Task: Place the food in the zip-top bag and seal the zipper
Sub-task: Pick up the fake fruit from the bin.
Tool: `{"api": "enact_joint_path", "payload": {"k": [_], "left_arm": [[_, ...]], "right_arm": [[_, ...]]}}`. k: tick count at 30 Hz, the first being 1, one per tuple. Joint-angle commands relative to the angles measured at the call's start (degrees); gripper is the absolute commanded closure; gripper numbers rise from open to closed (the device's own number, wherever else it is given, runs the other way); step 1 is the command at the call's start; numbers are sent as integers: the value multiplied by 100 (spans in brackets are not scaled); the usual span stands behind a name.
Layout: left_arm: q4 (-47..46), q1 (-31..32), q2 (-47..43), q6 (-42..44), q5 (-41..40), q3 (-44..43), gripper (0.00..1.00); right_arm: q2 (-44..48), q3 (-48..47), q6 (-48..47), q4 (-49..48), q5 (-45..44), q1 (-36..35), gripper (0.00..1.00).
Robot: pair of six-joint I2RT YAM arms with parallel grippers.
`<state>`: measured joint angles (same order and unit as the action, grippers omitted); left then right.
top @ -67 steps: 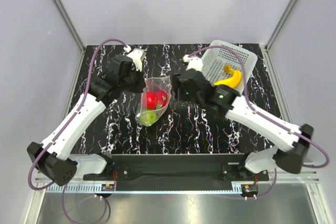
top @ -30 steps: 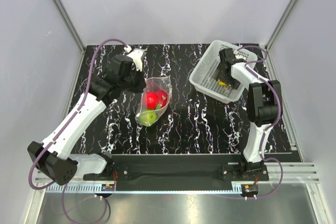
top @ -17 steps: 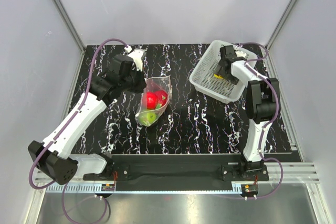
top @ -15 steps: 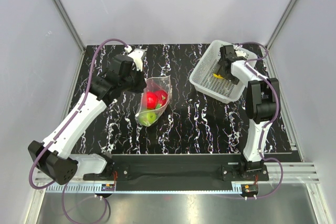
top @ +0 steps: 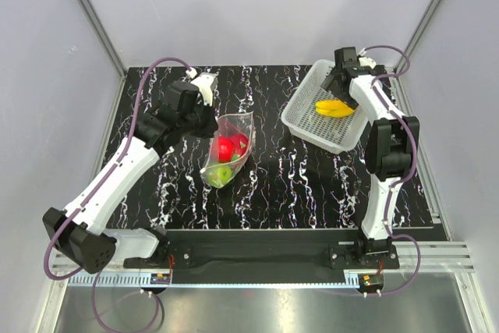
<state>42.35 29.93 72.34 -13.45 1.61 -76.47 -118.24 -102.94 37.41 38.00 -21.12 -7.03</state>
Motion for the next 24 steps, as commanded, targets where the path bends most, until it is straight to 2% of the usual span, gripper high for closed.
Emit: {"api": "enact_joint_path", "payload": {"k": [1,3,9,15,16,17,18,20,23,24], "left_arm": [[-271,-31,0,-8,165,-149,100],[-271,-40,9,-8,191,-149,100],[-271,-40,17,-8,200,-149,100],[-271,-40,17,-8,200,-149,100],[-271,-40,26,-8,200,-149,100],[-271,-31,26,-8,200,-149,100],[-262,-40,26,-8,208,-149,100],[-253,-31,26,-8,200,-141,100],[-262,-40,26,-8,209,-158,100],[-262,-31,26,-8,200,-149,100]], "right_arm": [[-542,-885,767,813,170,245,0],[-744,-1131,917,1190,170,272,0],[-1271,-1641,1243,1473,126,316,0],[-1694,-1713,1015,1132,205,307,2],[-1659,-1599,857,1044,214,307,10],[-1607,-1511,795,973,223,307,14],[-1528,-1388,751,894,197,307,24],[-1107,-792,531,386,240,307,53],[-526,-210,250,-143,381,316,69],[-403,-122,162,-239,442,307,69]]}}
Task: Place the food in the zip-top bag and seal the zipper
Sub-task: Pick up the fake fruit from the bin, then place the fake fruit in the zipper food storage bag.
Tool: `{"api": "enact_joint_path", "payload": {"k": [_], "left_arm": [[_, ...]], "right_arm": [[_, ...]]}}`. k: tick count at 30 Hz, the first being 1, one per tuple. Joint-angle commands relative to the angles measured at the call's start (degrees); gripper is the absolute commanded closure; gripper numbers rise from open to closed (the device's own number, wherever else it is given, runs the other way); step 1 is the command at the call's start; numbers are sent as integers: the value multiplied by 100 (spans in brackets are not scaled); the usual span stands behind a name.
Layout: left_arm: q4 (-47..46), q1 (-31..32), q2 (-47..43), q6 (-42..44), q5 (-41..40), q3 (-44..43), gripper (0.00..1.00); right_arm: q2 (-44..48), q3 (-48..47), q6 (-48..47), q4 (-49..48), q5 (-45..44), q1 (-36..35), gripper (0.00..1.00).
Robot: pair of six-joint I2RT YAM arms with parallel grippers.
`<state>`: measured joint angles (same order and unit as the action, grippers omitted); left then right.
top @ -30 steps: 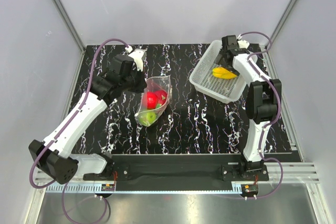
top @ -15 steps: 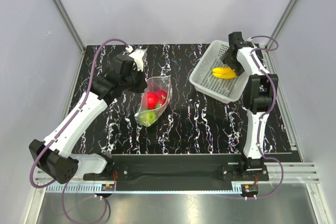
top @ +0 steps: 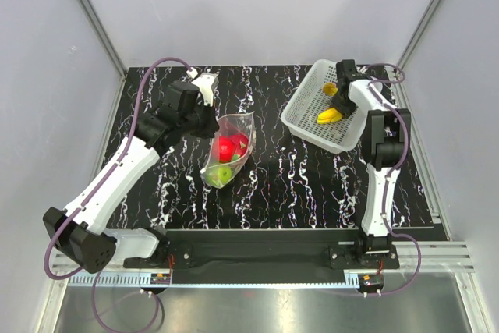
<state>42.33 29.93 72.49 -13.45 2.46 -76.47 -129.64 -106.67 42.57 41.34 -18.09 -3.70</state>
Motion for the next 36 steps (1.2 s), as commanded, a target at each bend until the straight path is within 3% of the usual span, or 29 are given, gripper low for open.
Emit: {"api": "enact_joint_path", "payload": {"k": [1,5,11,17,22,31,36], "left_arm": [[-260,-31,11,0,114,-158,100],[-251,-40,20,1,97,-158,100],[-251,-31,28,-8,97,-149,100],[-304,-31,28,-61,211,-141,100],[-699,30,-6,-429,764,-53,100],[-462,1004,441,-728,-183,-588,100],[-611,1471,705,-1036,-640,-615,100]], "right_arm": [[974,383,-528,-609,269,-34,69],[1590,796,-1065,-891,988,-25,78],[2619,1350,-1777,-1032,2200,-42,78],[3331,1149,-2358,118,2099,-552,78],[4260,1473,-2499,883,1844,-1087,78],[6027,2676,-1832,1552,1967,-1738,79],[6372,2968,-1506,2218,1923,-1975,85]]}}
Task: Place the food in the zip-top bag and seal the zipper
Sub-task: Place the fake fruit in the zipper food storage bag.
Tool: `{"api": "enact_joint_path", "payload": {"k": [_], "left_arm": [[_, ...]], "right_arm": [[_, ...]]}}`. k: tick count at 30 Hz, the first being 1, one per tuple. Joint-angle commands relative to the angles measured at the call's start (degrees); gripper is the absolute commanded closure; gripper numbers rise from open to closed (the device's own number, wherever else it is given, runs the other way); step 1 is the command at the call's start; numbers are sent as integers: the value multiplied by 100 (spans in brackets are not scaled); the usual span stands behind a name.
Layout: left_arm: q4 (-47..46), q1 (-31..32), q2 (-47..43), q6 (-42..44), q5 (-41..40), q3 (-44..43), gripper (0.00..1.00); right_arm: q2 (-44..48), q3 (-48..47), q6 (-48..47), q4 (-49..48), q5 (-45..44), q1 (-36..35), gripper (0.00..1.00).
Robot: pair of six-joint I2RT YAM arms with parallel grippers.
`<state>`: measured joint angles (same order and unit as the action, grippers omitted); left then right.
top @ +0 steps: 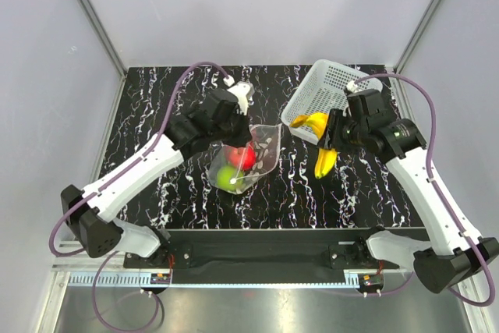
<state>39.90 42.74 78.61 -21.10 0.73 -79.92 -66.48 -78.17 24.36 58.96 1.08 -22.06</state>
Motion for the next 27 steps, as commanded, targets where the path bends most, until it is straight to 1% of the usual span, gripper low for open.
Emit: {"api": "enact_joint_path", "payload": {"k": [1,6,9,11,16,18,21,23,26,27], "left_arm": [[-386,321,198,-359,-556,-313,100],[-449,603,680,-518,-864,-620,100],[-299,814,945,-500,-1022,-1042,100],[-264,841,998,-483,-1180,-1113,100],[-264,850,876,-421,-1321,-1052,100],[-246,850,832,-421,-1269,-1061,100],[-132,859,762,-421,-1198,-1104,100],[-97,850,700,-430,-1085,-1087,100],[0,850,629,-430,-1005,-1113,100],[18,850,612,-430,-996,-1113,100]], "right_arm": [[126,205,428,528,-64,-201,85],[346,408,736,678,41,-307,85],[224,312,807,766,94,-430,85],[118,250,842,810,15,-570,85],[-199,241,983,810,-266,-843,85],[-330,232,1053,749,-389,-975,85],[-575,145,1080,696,-766,-1028,85],[-690,171,1106,513,-846,-1037,85],[-1033,40,1202,449,-977,-1168,85],[-1277,-144,1272,485,-1074,-1334,85]]}}
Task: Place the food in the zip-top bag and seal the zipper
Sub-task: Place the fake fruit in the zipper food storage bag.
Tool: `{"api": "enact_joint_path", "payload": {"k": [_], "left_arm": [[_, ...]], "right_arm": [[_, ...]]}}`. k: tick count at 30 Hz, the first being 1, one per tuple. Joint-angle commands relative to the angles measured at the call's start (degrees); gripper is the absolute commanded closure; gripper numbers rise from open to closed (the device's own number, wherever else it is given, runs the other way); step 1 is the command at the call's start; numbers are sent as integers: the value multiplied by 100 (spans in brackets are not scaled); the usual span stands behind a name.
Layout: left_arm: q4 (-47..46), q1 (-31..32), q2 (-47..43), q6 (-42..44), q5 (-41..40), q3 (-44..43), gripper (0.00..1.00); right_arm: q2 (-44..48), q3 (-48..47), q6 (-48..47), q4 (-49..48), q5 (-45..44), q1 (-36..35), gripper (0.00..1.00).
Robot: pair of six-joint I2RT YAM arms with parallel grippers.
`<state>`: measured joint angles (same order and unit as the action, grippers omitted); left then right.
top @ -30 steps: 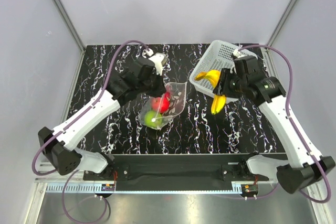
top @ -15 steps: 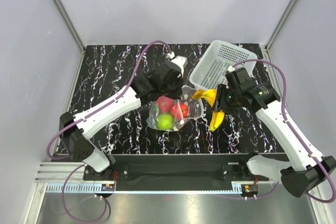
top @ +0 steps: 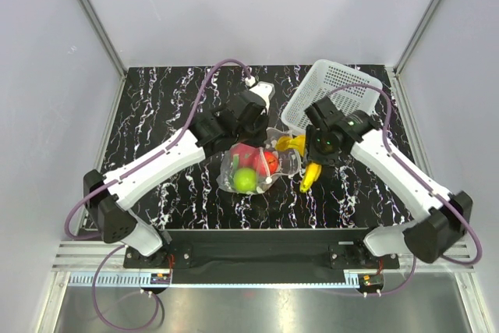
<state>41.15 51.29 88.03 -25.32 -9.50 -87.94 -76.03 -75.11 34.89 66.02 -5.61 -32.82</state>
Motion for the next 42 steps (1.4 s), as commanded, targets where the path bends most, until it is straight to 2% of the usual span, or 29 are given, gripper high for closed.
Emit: {"api": "enact_joint_path", "payload": {"k": [1,9,15,19,22,25,33,36,38,39,40,41,42], "left_arm": [[-98,-5,-348,-8,36,-311,100],[16,-5,-462,18,141,-268,100],[60,-92,-603,-43,158,-241,100],[-124,-303,-708,-148,544,-110,100],[-265,-409,-743,-175,765,14,100],[-326,-462,-673,-192,905,84,100],[-660,-629,-620,-386,1336,216,100],[-678,-672,-629,-421,1415,277,100],[-748,-742,-743,-447,1494,408,100],[-792,-769,-787,-456,1529,462,100],[-818,-804,-848,-474,1573,540,100],[-836,-865,-875,-482,1591,576,100],[-836,-883,-901,-483,1609,602,100]], "right_arm": [[-447,-547,246,-221,-511,-321,85],[-1844,-2163,728,754,-1662,-998,85],[-2170,-2736,1229,1272,-2233,-1657,81],[-2030,-2369,1283,879,-2085,-1851,74],[-1802,-2087,1327,509,-2076,-1877,73],[-1766,-2288,1459,727,-2225,-1965,68],[-2644,-3176,1556,1563,-2612,-2308,65],[-2751,-3247,1547,1555,-2647,-2326,55],[-2637,-3090,1494,1336,-2656,-2326,48],[-2558,-2993,1433,1178,-2621,-2326,41],[-2366,-2887,1311,820,-2578,-2326,39],[-2259,-2704,1283,659,-2516,-2326,34],[-2171,-2589,1248,484,-2481,-2326,22]]}}
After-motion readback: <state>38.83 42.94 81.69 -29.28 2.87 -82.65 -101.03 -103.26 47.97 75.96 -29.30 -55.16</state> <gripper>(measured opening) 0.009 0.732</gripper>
